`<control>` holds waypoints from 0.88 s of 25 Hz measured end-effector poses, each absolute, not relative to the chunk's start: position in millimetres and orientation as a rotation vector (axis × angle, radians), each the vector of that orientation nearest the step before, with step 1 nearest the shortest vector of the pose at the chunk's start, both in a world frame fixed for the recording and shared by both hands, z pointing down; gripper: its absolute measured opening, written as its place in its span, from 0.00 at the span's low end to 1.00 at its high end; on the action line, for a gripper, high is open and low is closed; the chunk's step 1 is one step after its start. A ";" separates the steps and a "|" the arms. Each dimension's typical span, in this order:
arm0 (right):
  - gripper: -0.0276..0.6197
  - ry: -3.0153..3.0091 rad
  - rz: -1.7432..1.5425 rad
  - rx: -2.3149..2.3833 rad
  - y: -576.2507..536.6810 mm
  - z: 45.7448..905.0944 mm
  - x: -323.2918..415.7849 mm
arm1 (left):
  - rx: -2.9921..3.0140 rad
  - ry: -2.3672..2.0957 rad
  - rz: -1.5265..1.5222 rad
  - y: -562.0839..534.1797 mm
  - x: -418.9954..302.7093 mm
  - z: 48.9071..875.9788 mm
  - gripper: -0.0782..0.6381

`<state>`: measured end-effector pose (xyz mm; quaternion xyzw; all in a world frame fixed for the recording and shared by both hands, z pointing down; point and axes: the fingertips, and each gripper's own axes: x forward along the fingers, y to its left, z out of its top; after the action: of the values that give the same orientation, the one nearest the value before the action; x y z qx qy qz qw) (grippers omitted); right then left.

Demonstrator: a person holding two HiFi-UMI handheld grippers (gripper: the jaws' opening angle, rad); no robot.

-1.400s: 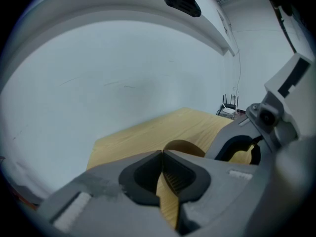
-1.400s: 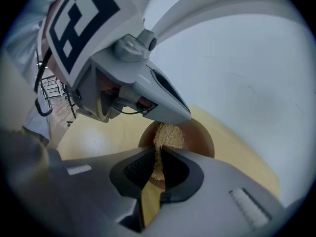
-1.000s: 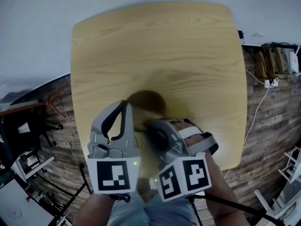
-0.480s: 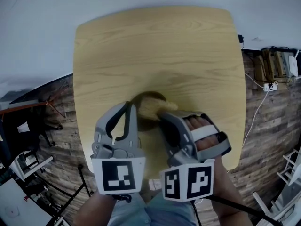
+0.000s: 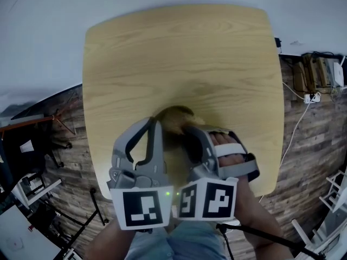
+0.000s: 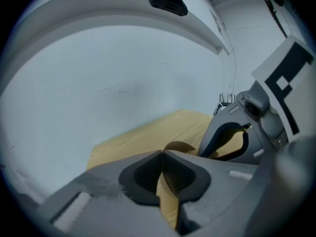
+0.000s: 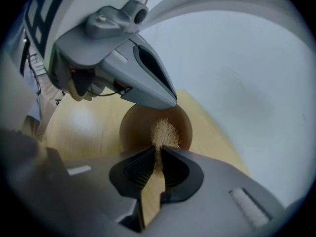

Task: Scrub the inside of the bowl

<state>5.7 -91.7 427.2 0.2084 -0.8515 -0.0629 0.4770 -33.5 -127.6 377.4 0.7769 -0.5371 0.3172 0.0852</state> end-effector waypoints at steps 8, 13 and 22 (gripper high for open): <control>0.09 -2.230 0.141 0.491 -61.7 421.9 -16.8 | 2.303 -1.603 0.952 -129.3 -35.7 380.1 0.15; 0.09 -2.223 0.148 0.612 -83.7 416.4 3.8 | 2.284 -1.578 0.937 -126.3 -39.4 382.7 0.15; 0.09 -2.296 0.031 0.550 -87.4 418.5 -22.0 | 2.275 -1.566 0.928 -129.6 -37.9 384.6 0.15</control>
<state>-22.0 -87.4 418.5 0.2153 -0.8993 0.0120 0.3805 -37.9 -129.6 384.6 0.7757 -0.5341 0.3165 0.1135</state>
